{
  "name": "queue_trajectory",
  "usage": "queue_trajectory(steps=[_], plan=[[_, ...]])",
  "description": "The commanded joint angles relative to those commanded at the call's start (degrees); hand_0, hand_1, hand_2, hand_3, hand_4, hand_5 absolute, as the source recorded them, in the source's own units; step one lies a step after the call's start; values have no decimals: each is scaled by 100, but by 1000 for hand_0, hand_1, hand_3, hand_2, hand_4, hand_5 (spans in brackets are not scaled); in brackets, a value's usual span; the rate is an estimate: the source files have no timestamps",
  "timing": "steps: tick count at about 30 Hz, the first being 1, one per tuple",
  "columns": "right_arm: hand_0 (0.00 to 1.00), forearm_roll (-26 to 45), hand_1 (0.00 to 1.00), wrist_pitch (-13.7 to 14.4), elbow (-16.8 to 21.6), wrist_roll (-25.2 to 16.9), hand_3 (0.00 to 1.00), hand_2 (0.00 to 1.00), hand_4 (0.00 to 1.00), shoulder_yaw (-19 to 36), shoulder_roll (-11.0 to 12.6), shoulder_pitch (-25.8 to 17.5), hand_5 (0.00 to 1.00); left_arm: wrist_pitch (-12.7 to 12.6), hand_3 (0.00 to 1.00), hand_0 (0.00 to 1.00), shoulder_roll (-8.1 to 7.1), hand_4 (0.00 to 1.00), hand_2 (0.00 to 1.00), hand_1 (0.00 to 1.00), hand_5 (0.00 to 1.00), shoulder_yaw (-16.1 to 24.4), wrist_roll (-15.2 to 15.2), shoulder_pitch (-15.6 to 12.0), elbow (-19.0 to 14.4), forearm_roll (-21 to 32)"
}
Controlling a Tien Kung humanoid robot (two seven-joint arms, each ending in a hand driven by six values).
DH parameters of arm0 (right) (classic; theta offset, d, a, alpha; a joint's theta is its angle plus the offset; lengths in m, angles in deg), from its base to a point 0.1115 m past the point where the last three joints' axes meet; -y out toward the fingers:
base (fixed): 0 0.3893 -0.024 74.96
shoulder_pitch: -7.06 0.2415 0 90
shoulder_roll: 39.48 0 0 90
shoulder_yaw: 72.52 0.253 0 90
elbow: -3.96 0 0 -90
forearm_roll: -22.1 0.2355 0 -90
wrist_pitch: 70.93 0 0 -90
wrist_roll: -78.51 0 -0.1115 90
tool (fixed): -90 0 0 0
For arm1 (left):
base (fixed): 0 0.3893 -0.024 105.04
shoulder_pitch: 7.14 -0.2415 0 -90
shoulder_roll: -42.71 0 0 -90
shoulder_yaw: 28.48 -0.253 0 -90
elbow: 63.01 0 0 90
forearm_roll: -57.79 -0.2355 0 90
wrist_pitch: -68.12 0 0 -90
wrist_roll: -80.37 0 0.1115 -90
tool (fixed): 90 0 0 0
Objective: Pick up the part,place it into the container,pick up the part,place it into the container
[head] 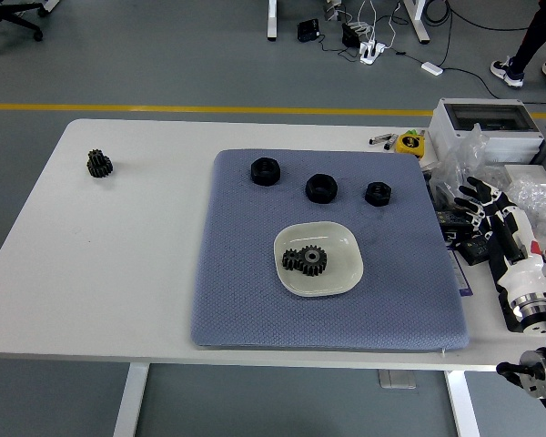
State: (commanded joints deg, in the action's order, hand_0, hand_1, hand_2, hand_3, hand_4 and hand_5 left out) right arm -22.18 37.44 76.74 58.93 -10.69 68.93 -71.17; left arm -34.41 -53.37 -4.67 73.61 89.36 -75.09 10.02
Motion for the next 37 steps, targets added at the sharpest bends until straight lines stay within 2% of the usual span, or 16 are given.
queue_trajectory(steps=[1, 9, 17, 27, 30, 31, 37], plan=[[740, 23, 755, -14, -10, -5, 840, 798, 998, 34, -11, -40, 897, -4, 553, 652, 0, 592, 625, 644, 493, -17, 6, 1, 0, 18], [747, -23, 761, -113, -26, -136, 850, 802, 998, 269, -197, -151, 915, -9, 553, 653, 13, 592, 620, 645, 493, 3, 24, -11, 6, 10], [759, -221, 767, -255, 32, -205, 854, 809, 998, 196, -181, -78, 947, 3, 553, 649, 80, 591, 618, 646, 491, 74, 20, -17, 5, -131], [753, -260, 762, -169, 174, -222, 849, 803, 998, 164, -64, -98, 960, -15, 553, 646, 122, 589, 616, 642, 489, 212, 6, -13, 29, -267], [753, -139, 762, 76, 186, -256, 849, 803, 998, 211, -112, -114, 960, -17, 553, 646, 124, 589, 616, 642, 489, 194, 16, -2, 29, -256], [716, -136, 734, 124, 171, -267, 801, 770, 998, 252, -147, -126, 967, -21, 553, 645, 122, 589, 616, 640, 487, 171, 25, 0, 30, -226], [716, -166, 734, 170, 213, -334, 801, 770, 998, 386, -254, -292, 967, -30, 553, 645, 103, 589, 616, 640, 487, 90, 62, 12, 42, -71]])
